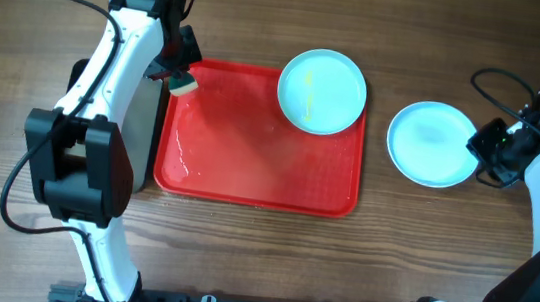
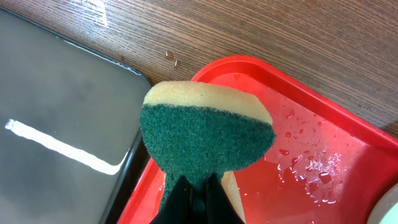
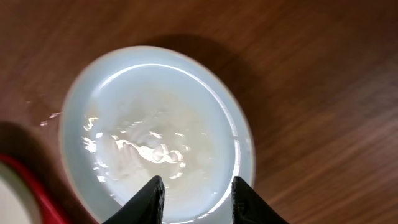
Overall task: Clean dirty plates on tray and stack at the side
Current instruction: 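Move the right gripper to the remaining light-blue plate and grasp its rim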
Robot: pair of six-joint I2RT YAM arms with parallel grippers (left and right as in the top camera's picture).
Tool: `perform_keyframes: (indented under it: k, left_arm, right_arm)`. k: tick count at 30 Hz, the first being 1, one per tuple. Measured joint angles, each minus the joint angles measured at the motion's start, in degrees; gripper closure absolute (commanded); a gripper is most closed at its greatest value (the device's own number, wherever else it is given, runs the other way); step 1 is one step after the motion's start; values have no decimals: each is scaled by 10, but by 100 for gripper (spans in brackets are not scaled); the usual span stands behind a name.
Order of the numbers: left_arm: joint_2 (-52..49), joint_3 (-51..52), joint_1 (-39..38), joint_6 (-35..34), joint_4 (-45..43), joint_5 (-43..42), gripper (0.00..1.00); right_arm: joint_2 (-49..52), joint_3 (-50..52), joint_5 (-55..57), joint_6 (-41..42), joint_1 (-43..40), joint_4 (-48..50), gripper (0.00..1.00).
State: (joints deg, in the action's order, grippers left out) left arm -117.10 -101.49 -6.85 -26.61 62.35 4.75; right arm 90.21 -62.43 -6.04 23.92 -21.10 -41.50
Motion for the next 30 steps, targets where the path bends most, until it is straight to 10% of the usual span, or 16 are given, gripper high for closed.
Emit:
perform_keyframes:
  k: [20, 25, 30]
  left_arm:
    - [0, 0, 0, 0, -11, 0, 96]
    - [0, 0, 0, 0, -10, 0, 96]
    - [0, 0, 0, 0, -10, 0, 96]
  right_arm:
    - [143, -36, -49, 152, 340, 133, 59]
    - [193, -36, -54, 154, 340, 150, 94]
    - [193, -38, -66, 148, 340, 137, 96]
